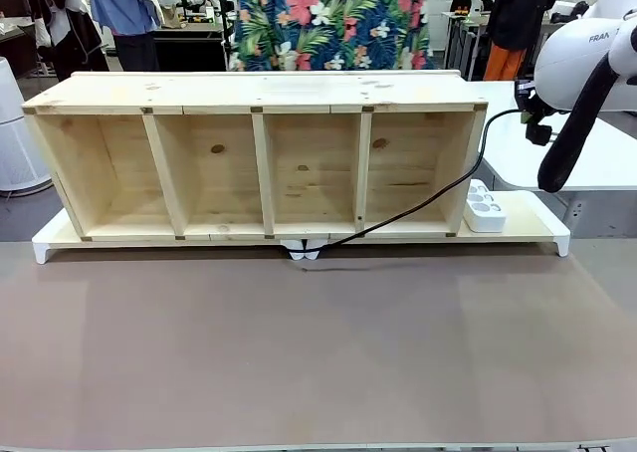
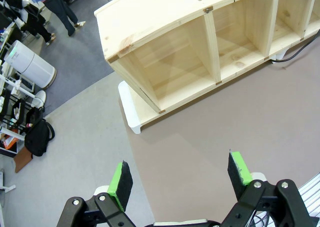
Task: Perform cable management.
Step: Pull the grasped Power Cable to the location of the Power Strip, then release the Power Cable when the human grasps it.
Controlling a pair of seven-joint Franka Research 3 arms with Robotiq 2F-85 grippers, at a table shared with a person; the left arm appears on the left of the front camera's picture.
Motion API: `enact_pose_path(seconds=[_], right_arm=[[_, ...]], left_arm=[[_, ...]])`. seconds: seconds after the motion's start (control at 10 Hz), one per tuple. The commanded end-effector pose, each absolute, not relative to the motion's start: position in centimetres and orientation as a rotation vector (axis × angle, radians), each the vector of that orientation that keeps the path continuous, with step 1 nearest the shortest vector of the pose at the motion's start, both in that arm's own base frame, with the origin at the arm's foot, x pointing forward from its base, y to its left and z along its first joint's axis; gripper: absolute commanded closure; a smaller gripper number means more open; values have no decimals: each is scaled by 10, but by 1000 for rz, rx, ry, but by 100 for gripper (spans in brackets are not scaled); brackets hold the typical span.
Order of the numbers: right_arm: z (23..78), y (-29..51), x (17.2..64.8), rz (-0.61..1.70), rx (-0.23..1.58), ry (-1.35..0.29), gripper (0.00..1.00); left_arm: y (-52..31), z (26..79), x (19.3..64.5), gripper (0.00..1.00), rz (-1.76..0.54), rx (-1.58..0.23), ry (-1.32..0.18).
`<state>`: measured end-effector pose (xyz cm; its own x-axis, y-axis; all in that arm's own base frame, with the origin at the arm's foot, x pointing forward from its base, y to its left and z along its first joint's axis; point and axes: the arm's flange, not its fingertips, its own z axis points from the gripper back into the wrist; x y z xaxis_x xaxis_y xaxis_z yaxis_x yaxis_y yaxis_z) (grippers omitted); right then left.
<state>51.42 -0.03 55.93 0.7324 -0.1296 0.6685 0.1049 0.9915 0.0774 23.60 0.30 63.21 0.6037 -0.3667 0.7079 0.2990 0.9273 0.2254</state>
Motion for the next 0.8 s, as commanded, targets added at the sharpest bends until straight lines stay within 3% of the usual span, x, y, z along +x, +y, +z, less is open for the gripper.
enact_pose_path(seconds=[0.0,0.7], right_arm=[[559,0,513,-127,33,-741,85],[559,0,513,-127,33,-741,85]], left_arm=[[2,633,239,0,-370,83,-849],[2,633,239,0,-370,83,-849]])
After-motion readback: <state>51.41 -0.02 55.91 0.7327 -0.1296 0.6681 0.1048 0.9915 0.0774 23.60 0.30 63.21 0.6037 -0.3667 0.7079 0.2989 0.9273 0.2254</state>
